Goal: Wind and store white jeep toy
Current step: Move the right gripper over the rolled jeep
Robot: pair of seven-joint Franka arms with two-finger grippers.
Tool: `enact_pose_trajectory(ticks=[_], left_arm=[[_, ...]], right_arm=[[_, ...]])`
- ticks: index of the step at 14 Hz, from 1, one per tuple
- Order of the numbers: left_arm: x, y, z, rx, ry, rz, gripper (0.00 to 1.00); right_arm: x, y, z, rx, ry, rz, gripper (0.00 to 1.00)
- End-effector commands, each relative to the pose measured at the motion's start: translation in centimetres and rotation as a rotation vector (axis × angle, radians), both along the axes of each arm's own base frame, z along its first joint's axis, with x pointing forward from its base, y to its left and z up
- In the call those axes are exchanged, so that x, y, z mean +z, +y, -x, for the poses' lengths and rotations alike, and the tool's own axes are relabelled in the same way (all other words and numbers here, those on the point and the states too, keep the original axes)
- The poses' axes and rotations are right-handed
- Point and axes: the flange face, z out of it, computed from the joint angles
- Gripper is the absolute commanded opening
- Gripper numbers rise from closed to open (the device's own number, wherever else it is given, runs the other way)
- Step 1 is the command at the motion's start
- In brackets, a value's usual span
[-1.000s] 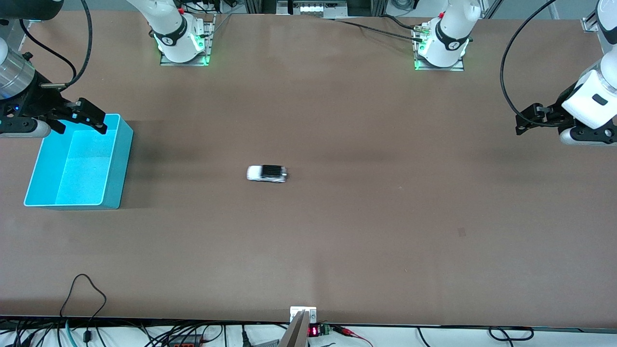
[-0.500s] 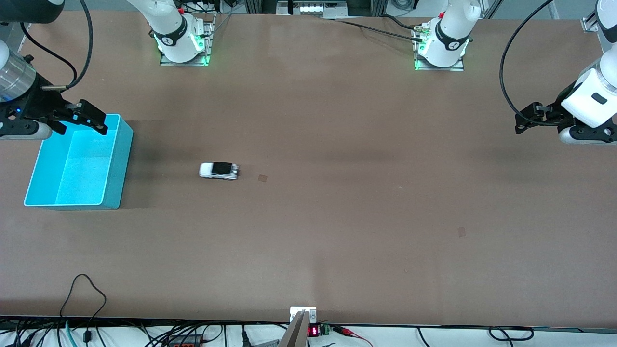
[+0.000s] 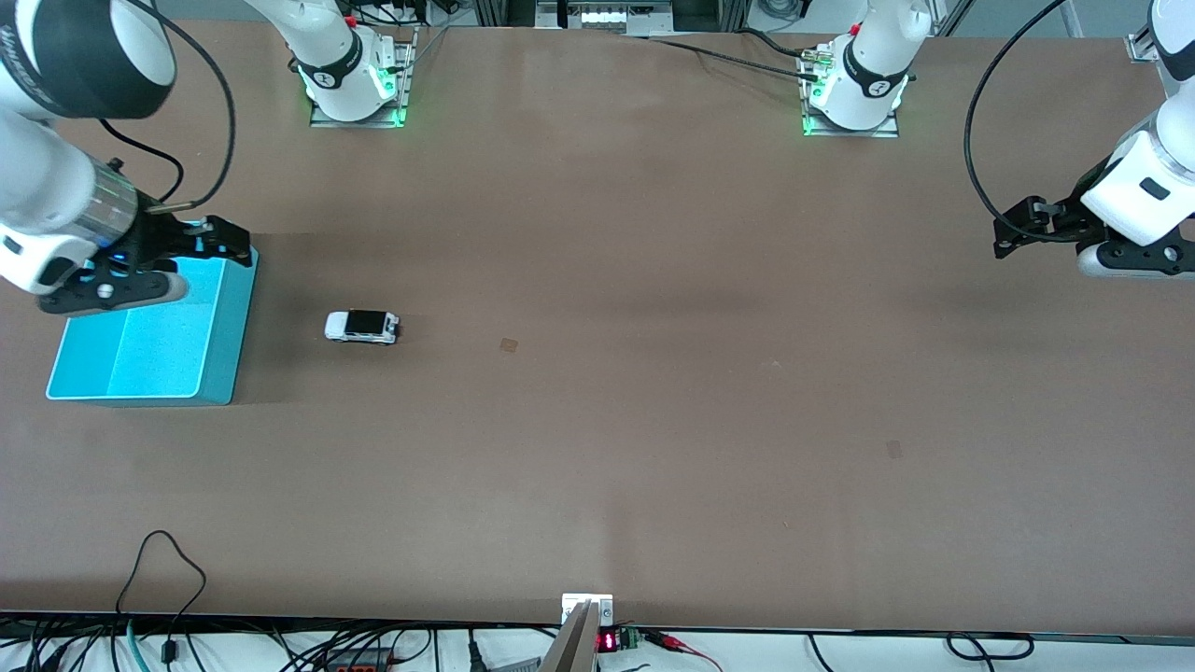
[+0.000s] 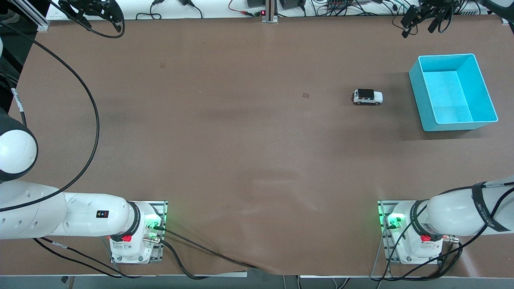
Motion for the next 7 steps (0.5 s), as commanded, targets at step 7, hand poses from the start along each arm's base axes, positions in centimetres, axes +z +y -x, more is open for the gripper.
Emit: enact_pose_trajectory(ticks=[7], left_arm=[[0.8, 0.0, 0.6, 0.003, -0.006, 0.006, 1.00]], right_arm=[[-13.8, -0.1, 0.8, 0.743, 0.011, -0.112, 1.00]])
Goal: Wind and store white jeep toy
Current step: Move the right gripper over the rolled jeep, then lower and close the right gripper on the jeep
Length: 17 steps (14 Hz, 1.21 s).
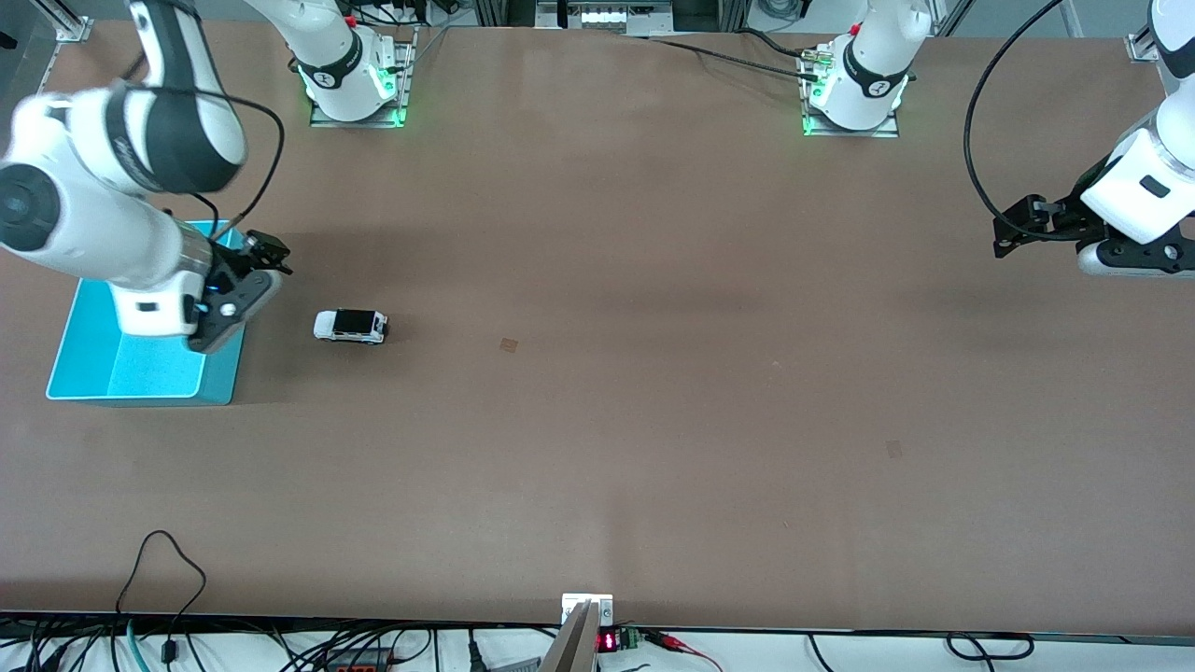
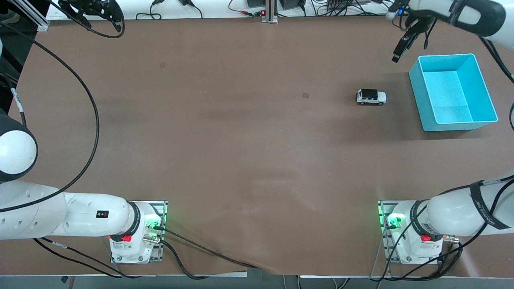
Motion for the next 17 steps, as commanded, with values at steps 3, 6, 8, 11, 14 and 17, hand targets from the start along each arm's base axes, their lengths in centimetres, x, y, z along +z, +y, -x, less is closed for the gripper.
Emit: enact_pose_trajectory(ticks=[3, 6, 8, 11, 14, 17], left_arm=[[0.6, 0.2, 0.5, 0.004, 0.001, 0.006, 1.00], [0.6, 0.3, 0.6, 0.006, 0.002, 0.006, 1.00], [0.6, 0.4, 0.6, 0.007, 0.002, 0.006, 1.00], [0.6, 0.4, 0.6, 0.007, 0.001, 0.006, 1.00], [0.6, 0.5, 0.5, 0.007, -0.002, 0.006, 1.00], [0.6, 0.4, 0.5, 0.007, -0.002, 0.006, 1.00]], right_arm=[[-6.4, 0.5, 0.9, 0.328, -0.038, -0.051, 1.00], [-10.6, 0.7, 1.0, 0.546, -0.064, -0.080, 1.00], [-12.6, 1.4, 2.1, 0.596, -0.089, -0.081, 1.00], [-15.2, 2.1, 3.4, 0.605, -0.124, -0.078, 1.00], [-16.9, 2.2, 3.5, 0.604, -0.129, -0.079, 1.00], [-19.2, 2.2, 4.5, 0.598, -0.156, -0.075, 1.00]])
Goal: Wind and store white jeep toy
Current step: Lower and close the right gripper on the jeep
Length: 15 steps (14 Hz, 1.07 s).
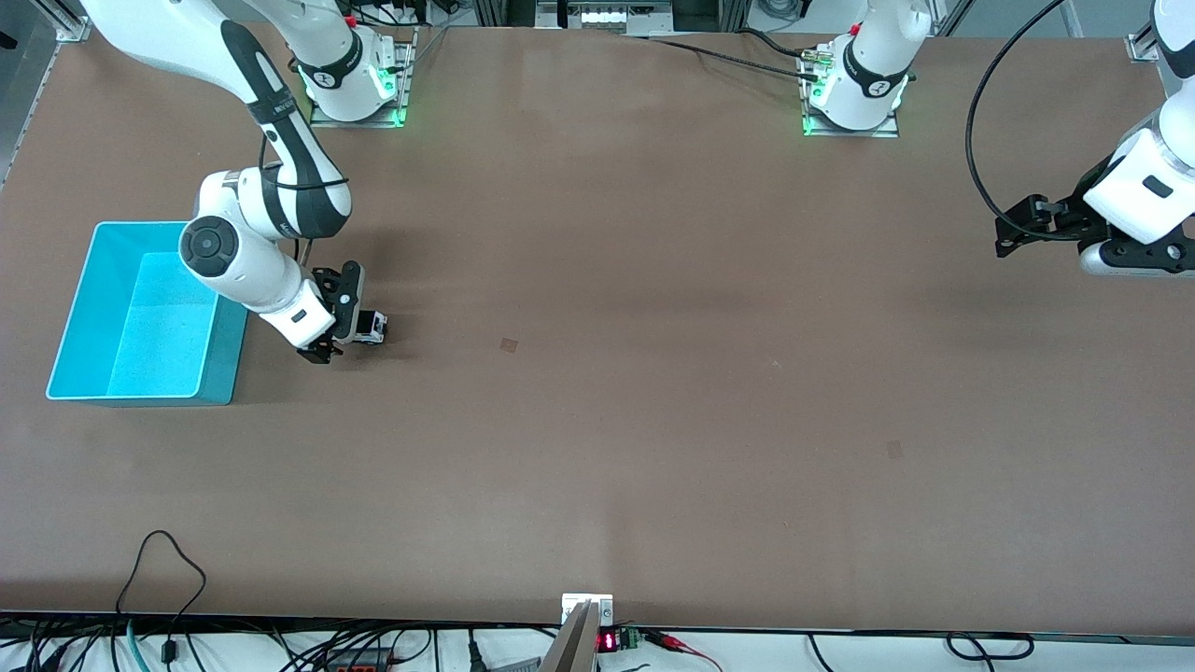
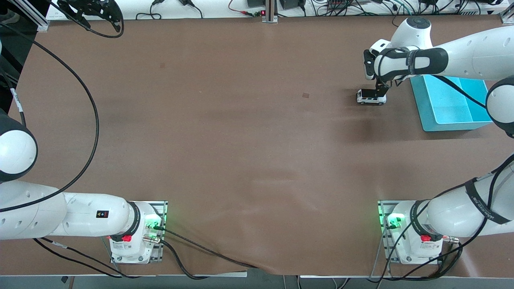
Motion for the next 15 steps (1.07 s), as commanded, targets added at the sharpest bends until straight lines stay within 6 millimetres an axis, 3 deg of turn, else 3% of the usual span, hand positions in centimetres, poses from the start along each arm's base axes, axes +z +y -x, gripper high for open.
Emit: enact_pose_trajectory(ticks=[1, 4, 7, 9, 11, 15], left_arm=[[0.6, 0.1, 0.5, 0.003, -0.004, 0.006, 1.00], [0.6, -0.1, 0.5, -0.002, -0.004, 0.006, 1.00], [0.8, 0.0, 0.5, 0.001, -0.004, 0.004, 1.00], [1.2, -0.4, 0.5, -0.007, -0.015, 0.004, 1.00], [1.5, -1.1, 0.4, -0.021, -0.023, 0.003, 1.00], [1.3, -0.8, 0.9, -0.016, 0.012, 0.003, 1.00]], right_arm=[[-1.9, 0.0, 1.2, 0.010, -0.031, -0.007, 1.00], [-2.3, -0.1, 1.7, 0.005, -0.036, -0.008, 0.97], [-2.0, 0.0, 1.7, 0.011, -0.041, -0.008, 0.29], [-1.8, 0.1, 1.7, 0.020, -0.042, -0.008, 0.02], [-1.3, 0.3, 1.6, 0.022, -0.048, -0.009, 0.00], [2.2, 0.6, 0.4, -0.046, -0.081, -0.014, 0.00]])
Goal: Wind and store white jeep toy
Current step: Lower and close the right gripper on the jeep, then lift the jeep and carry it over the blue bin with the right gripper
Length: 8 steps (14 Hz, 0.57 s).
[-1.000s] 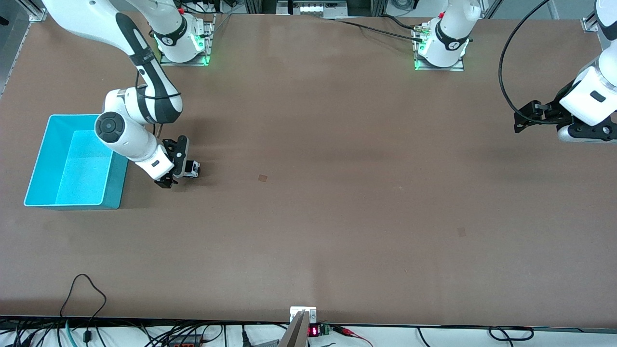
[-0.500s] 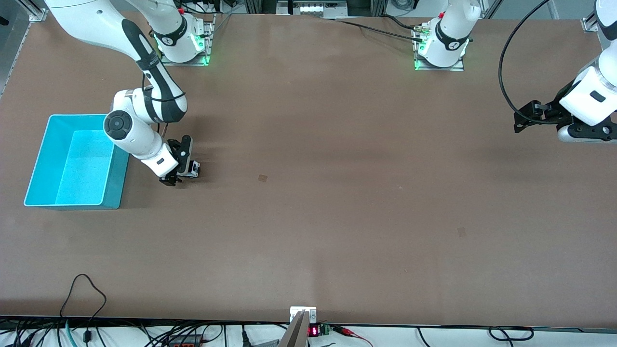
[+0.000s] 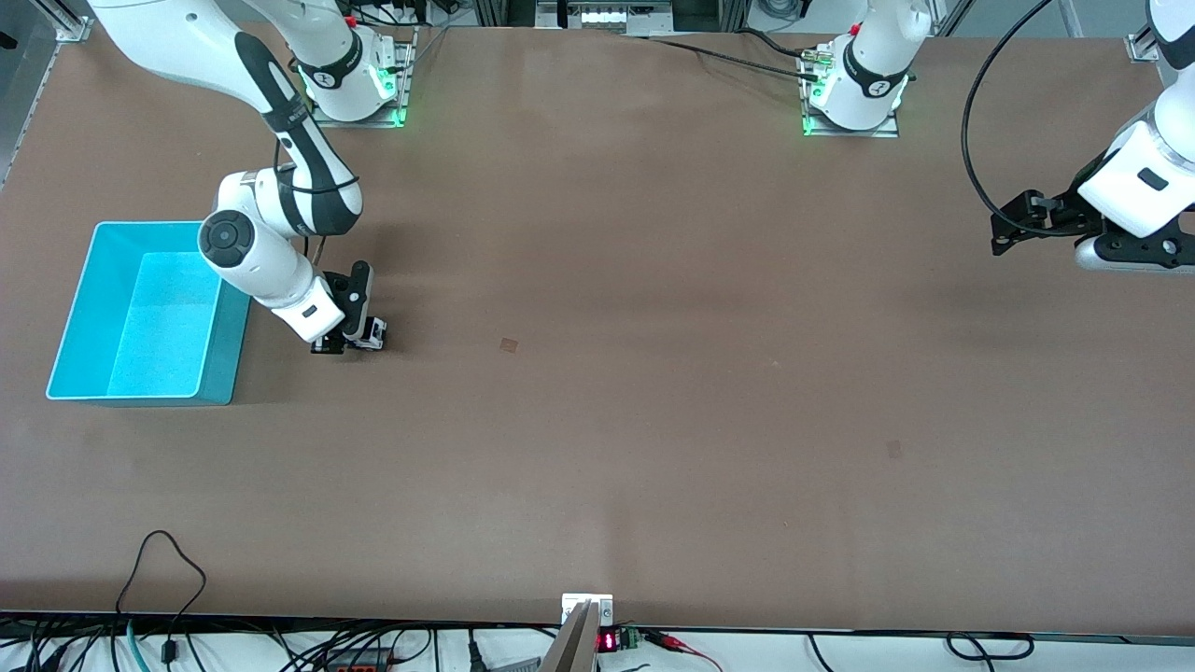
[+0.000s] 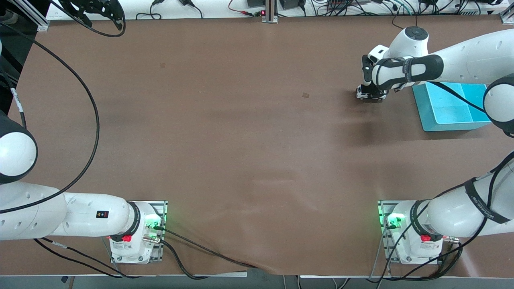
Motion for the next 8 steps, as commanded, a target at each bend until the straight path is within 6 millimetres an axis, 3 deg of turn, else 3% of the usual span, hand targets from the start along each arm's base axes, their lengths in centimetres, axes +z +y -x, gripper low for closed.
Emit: enact_pose_trajectory(ticks=[1, 4, 8], left_arm=[[0.5, -0.2, 0.8, -0.009, 0.035, 0.001, 1.00], [1.0, 0.1, 0.7, -0.005, 0.026, 0.003, 1.00], [1.2, 0.2, 0.8, 0.011, 0.027, 0.003, 1.00]], right_arm=[[4.2, 0.2, -0.9, -0.068, -0.043, -0.010, 0.00], [7.6, -0.9, -2.5, -0.196, -0.036, -0.010, 0.00], [11.2, -6.1, -3.3, -0.472, 0.035, 0.013, 0.00]])
